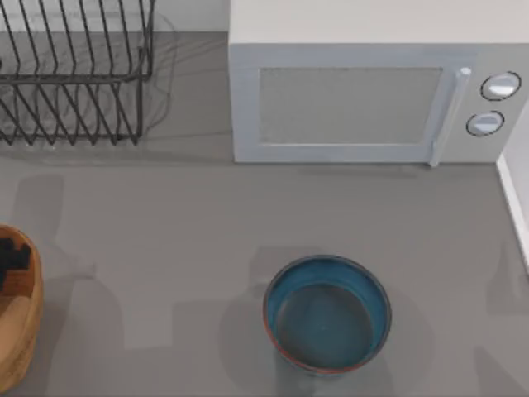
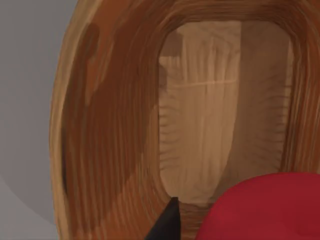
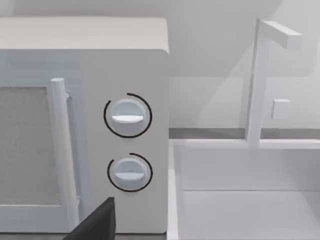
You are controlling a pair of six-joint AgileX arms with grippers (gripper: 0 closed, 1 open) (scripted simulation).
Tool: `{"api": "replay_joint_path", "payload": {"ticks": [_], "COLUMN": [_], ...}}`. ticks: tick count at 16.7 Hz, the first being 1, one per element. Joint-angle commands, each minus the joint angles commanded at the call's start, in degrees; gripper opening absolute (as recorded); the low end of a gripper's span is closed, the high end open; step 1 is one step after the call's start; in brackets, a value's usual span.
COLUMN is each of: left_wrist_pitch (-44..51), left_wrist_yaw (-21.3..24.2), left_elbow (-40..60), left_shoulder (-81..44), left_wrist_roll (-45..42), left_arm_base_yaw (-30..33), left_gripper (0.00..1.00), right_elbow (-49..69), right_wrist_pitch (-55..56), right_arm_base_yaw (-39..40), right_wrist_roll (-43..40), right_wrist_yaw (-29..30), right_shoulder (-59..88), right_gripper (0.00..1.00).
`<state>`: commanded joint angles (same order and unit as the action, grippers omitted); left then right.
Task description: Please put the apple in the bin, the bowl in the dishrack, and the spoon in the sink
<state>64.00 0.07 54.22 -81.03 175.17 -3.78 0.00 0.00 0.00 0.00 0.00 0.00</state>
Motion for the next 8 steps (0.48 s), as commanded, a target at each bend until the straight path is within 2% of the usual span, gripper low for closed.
{"api": "replay_joint_path", "payload": {"ticks": [2,8], "left_wrist_pitch": [0.00,0.00], "left_wrist_yaw": [0.00,0.00], "left_elbow": [0.00,0.00], "left_shoulder": [0.00,0.00], "left_wrist_roll": [0.00,0.00], "left_arm_base_yaw": [0.00,0.00], "left_gripper": [0.00,0.45], "right_elbow": [0.00,0.00], "right_wrist_pitch": [0.00,0.00], "right_arm_base_yaw": [0.00,0.00], "right_wrist_roll": [0.00,0.00], "right_wrist_yaw": [0.00,0.00], "right_shoulder": [0.00,0.00], "right_gripper": [1.00,1.00]}}
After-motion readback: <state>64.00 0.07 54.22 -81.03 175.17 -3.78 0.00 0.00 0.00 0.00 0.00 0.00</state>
